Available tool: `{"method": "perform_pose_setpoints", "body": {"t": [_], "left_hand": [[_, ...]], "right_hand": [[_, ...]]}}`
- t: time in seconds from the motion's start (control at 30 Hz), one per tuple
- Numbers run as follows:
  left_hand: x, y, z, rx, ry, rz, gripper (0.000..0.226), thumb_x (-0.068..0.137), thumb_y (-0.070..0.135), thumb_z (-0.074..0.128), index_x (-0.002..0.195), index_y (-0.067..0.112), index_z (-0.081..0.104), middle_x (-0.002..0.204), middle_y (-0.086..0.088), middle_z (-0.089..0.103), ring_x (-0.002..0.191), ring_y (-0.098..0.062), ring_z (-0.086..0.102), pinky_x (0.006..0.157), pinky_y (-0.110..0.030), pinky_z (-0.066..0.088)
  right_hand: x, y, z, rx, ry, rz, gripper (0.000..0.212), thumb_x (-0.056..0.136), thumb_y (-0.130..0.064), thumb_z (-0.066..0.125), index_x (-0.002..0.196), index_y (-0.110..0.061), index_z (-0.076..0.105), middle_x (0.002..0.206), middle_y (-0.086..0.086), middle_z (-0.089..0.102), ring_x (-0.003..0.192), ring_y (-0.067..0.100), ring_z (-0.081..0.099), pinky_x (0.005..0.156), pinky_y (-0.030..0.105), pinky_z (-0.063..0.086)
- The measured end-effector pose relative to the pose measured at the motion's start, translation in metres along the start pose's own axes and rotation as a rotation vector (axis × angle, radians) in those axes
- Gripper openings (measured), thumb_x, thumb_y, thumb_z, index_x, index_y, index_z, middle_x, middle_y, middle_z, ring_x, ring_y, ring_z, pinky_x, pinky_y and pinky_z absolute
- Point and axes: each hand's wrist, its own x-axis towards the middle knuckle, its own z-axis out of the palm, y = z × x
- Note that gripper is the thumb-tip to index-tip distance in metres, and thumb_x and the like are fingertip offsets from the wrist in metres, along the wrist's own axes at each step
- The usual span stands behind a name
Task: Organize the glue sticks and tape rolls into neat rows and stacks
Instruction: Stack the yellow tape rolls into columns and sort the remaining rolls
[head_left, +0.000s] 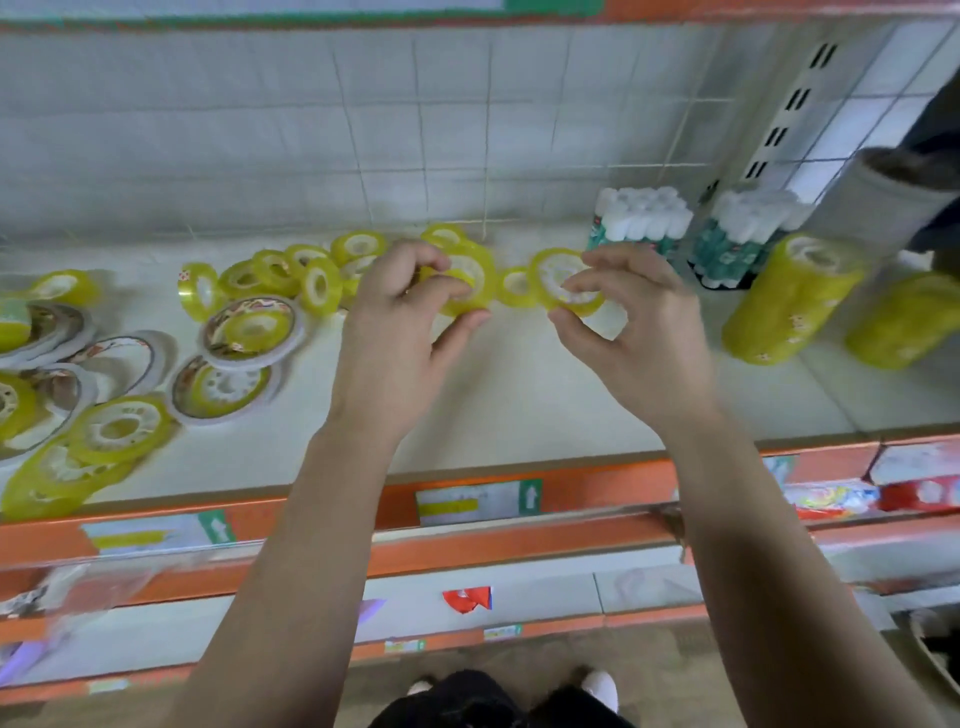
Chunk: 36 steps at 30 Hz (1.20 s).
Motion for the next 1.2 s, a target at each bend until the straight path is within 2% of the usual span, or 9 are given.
{"method": "perform_pose_setpoints", "body": {"t": [0.07,0.2,0.37,0.43,0.5,0.6,0.8,1.03,1.2], "left_hand": [[0.006,0.02,0.018,-0.03,-0.008,0.002,0.022,0.086,0.024,0.071,0.093,0.003,0.071,0.112,-0.019,0.056,0.1,-0.03,0.06,0.088,-0.04,0.05],[0.018,0.06,0.054,-0.096,0.006,0.006,0.021,0.086,0.023,0.071,0.093,0.004,0.072,0.123,-0.02,0.055,0.111,-0.029,0.059,0.097,-0.032,0.047],[0.033,0.101,0.097,-0.105,0.0,0.004,0.025,0.085,0.029,0.069,0.094,0.006,0.074,0.122,-0.017,0.061,0.109,-0.034,0.062,0.09,-0.045,0.051],[0.036,0.113,0.111,-0.109,-0.009,-0.013,0.025,0.085,0.03,0.068,0.093,0.006,0.073,0.122,-0.016,0.061,0.107,-0.033,0.063,0.088,-0.044,0.052],[0.035,0.12,0.123,-0.118,-0.012,-0.042,0.027,0.085,0.032,0.066,0.093,0.007,0.073,0.124,-0.015,0.06,0.104,-0.03,0.063,0.088,-0.038,0.051],[0.029,0.126,0.138,-0.117,-0.01,-0.077,0.028,0.085,0.034,0.065,0.093,0.008,0.073,0.126,-0.015,0.058,0.103,-0.027,0.062,0.089,-0.033,0.048],[0.026,0.129,0.145,-0.07,-0.017,-0.1,0.028,0.085,0.035,0.065,0.093,0.009,0.073,0.126,-0.014,0.059,0.106,-0.022,0.059,0.089,-0.026,0.045],[0.026,0.133,0.143,-0.071,-0.005,-0.116,0.031,0.085,0.037,0.063,0.093,0.009,0.074,0.125,-0.013,0.059,0.109,-0.023,0.06,0.09,-0.03,0.048],[0.02,0.131,0.146,-0.063,-0.03,-0.118,0.032,0.085,0.038,0.063,0.093,0.009,0.074,0.126,-0.013,0.059,0.107,-0.025,0.061,0.089,-0.034,0.051]], "right_hand": [[0.0,0.015,-0.024,-0.025,0.024,-0.001,0.026,0.08,-0.028,0.071,0.095,-0.007,0.073,0.115,0.011,0.063,0.103,0.011,0.059,0.086,0.006,0.038],[0.004,0.046,-0.074,-0.074,0.102,-0.007,0.024,0.082,-0.027,0.071,0.095,-0.008,0.073,0.114,0.01,0.062,0.101,0.011,0.059,0.082,0.014,0.044],[0.013,0.086,-0.129,-0.139,0.182,-0.028,0.022,0.083,-0.027,0.074,0.092,-0.007,0.074,0.11,0.012,0.064,0.099,0.01,0.059,0.082,0.009,0.04],[0.016,0.102,-0.143,-0.144,0.169,-0.026,0.023,0.083,-0.028,0.073,0.092,-0.007,0.074,0.11,0.012,0.064,0.098,0.014,0.062,0.082,0.017,0.044],[0.017,0.114,-0.153,-0.133,0.141,-0.006,0.024,0.082,-0.028,0.073,0.094,-0.008,0.074,0.112,0.01,0.064,0.1,0.011,0.061,0.084,0.016,0.044],[0.016,0.128,-0.16,-0.095,0.083,0.012,0.025,0.082,-0.029,0.071,0.097,-0.009,0.074,0.115,0.008,0.062,0.103,0.004,0.057,0.086,0.006,0.038],[0.013,0.139,-0.159,-0.047,0.015,-0.012,0.025,0.082,-0.027,0.07,0.1,-0.01,0.074,0.115,0.009,0.061,0.104,0.01,0.059,0.085,0.006,0.039],[0.015,0.14,-0.152,-0.038,-0.01,-0.048,0.024,0.083,-0.025,0.071,0.1,-0.009,0.073,0.113,0.01,0.061,0.103,0.009,0.057,0.09,0.004,0.036],[0.012,0.143,-0.148,-0.007,0.001,-0.049,0.025,0.084,-0.026,0.07,0.101,-0.008,0.073,0.113,0.009,0.061,0.105,0.009,0.057,0.091,0.009,0.039]]}}
